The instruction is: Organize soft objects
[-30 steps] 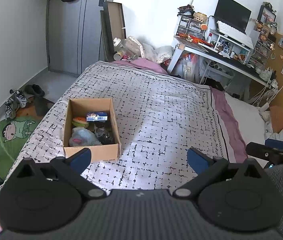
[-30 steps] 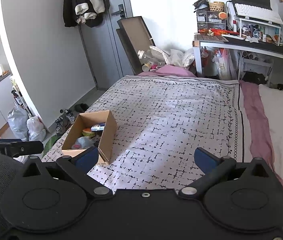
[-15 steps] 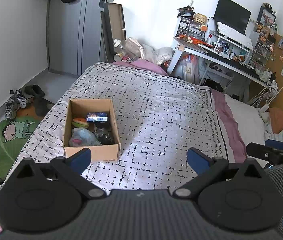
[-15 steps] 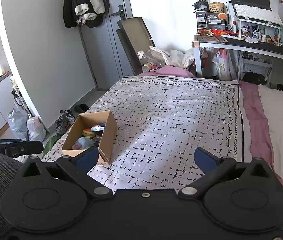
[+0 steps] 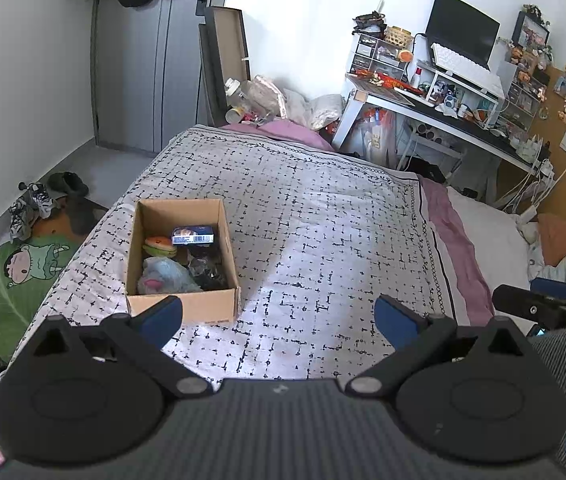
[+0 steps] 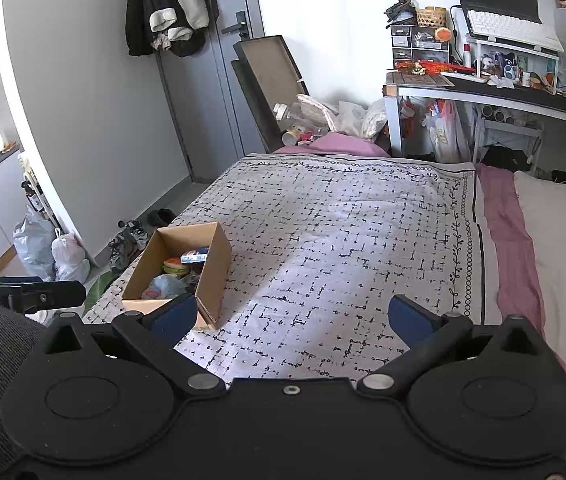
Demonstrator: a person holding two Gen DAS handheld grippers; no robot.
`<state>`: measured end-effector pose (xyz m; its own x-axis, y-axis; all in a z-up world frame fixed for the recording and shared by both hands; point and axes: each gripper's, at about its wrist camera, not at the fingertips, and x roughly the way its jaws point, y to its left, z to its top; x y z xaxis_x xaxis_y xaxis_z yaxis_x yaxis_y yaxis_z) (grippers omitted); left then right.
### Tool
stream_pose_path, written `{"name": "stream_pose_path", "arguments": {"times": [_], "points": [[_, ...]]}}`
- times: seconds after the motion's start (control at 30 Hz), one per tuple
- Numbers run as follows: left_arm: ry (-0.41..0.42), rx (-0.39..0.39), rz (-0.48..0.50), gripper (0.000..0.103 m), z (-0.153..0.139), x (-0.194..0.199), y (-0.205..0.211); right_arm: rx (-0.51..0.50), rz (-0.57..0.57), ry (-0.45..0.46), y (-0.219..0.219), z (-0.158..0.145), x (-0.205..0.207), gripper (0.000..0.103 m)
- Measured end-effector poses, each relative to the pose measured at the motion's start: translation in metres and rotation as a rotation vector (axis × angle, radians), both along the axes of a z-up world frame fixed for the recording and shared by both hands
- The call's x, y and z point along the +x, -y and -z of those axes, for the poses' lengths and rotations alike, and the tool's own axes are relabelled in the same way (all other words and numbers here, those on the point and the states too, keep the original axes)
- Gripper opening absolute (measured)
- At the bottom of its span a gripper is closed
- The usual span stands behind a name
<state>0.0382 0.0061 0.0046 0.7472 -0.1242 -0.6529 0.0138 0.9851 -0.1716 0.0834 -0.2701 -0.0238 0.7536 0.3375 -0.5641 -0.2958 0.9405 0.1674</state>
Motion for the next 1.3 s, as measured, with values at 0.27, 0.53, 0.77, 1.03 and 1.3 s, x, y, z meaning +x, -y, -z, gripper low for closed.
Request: {"name": "stream_pose_path", "arguments": {"times": [0.27, 0.53, 0.77, 1.03, 1.3], "points": [[0.000, 0.001, 0.000, 0.101, 0.0004, -0.0002, 0.0001, 0.000, 0.000, -0.001, 0.0001, 0.0004, -0.0001, 0.103], [0.000, 0.000, 0.000, 0.101, 0.0005, -0.0002, 0.0007, 0.001, 0.000, -0.002, 0.0008, 0.0014, -0.0001, 0.103], [0.000, -0.002, 0.001, 0.101, 0.0004, 0.0000, 0.0010, -0.001, 0.001, -0.008, 0.0013, 0.0036, 0.0003, 0.103], [0.000, -0.002, 0.002, 0.101, 0.0007, 0.0003, 0.0011, -0.004, 0.005, -0.010, 0.0017, 0.0035, 0.0013, 0.103], [0.002, -0.001, 0.002, 0.101, 0.0012, 0.0003, 0.0018, -0.005, 0.005, -0.012, 0.0015, 0.0040, 0.0014, 0.103]]}}
